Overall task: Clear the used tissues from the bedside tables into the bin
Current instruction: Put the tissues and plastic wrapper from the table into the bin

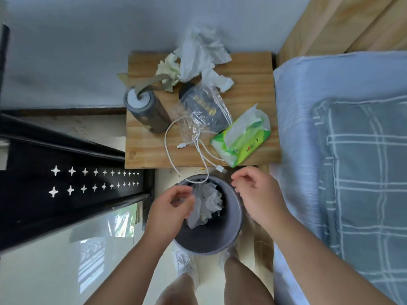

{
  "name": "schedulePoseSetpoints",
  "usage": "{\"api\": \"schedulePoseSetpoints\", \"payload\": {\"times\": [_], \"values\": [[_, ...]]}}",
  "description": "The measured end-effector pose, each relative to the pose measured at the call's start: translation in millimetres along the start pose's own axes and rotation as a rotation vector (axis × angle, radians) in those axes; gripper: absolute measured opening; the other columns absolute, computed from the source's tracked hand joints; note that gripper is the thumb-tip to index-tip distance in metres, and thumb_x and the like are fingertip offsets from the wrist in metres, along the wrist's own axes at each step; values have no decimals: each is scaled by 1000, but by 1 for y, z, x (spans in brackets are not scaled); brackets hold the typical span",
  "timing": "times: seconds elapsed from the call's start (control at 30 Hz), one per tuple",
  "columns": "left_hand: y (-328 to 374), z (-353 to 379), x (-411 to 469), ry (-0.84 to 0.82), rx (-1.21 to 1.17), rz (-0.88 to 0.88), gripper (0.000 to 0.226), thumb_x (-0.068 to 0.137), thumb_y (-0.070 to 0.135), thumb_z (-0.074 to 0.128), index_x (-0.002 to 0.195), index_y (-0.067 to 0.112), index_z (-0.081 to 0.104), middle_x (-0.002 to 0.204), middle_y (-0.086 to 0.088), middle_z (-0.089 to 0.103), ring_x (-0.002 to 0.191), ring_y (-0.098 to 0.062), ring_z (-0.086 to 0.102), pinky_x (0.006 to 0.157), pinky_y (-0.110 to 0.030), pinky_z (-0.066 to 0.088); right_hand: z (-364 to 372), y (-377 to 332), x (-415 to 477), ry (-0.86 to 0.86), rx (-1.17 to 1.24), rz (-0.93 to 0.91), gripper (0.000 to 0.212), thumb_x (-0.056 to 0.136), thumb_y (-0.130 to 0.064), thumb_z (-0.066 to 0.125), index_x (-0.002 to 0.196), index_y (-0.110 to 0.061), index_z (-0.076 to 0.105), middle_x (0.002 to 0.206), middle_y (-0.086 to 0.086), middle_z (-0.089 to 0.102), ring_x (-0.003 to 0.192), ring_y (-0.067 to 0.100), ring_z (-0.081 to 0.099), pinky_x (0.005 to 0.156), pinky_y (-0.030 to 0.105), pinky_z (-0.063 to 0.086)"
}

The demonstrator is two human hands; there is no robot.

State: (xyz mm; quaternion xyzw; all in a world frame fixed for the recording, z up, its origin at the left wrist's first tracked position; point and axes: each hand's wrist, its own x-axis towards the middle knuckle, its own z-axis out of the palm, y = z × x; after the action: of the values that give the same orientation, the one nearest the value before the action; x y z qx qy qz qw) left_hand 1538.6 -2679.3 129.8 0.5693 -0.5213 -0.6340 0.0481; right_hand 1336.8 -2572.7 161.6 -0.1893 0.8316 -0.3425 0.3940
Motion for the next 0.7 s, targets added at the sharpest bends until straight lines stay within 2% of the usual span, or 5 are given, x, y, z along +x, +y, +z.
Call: {"api": "schedulePoseSetpoints", "payload": {"times": [0.1, 0.2, 0.33, 0.53, 0.7], "values": [[37, 0, -1, 3, -15, 65, 18, 95, 10, 77, 98, 27, 79, 88, 4, 79, 68, -12, 72, 63, -21, 61, -23, -34, 7, 26, 38, -51, 25, 74, -46, 50, 87, -47, 71, 80, -13, 76, 74, 10, 71, 77, 50, 62], [74, -1, 4, 8, -19, 113, 14, 96, 15, 78, 98, 29, 80, 88, 5, 79, 71, -15, 74, 64, -28, 64, -40, -67, 19, 69, 72, -109, 23, 73, -44, 52, 84, -44, 73, 77, -10, 75, 74, 14, 71, 77, 53, 61], [123, 0, 19, -25, -31, 183, 15, 96, 16, 77, 97, 30, 80, 86, 9, 80, 68, -6, 73, 64, -20, 60, -55, -106, 43, 105, 98, -152, 23, 73, -44, 52, 82, -43, 74, 77, -4, 74, 75, 22, 71, 77, 58, 60], [179, 9, 53, -11, 35, 266, 11, 98, 25, 75, 104, 33, 77, 93, 3, 80, 89, -36, 73, 83, -55, 65, -58, -142, 92, 141, 146, -185, 21, 76, -32, 57, 76, -45, 74, 76, -10, 76, 70, 12, 71, 75, 52, 63], [209, 24, 88, 95, 82, 313, 19, 99, 36, 70, 117, 41, 73, 96, 2, 78, 79, -18, 72, 83, -50, 64, -50, -145, 136, 115, 132, -186, 19, 81, -29, 58, 82, -37, 75, 79, -6, 76, 74, 23, 72, 74, 54, 63]]}}
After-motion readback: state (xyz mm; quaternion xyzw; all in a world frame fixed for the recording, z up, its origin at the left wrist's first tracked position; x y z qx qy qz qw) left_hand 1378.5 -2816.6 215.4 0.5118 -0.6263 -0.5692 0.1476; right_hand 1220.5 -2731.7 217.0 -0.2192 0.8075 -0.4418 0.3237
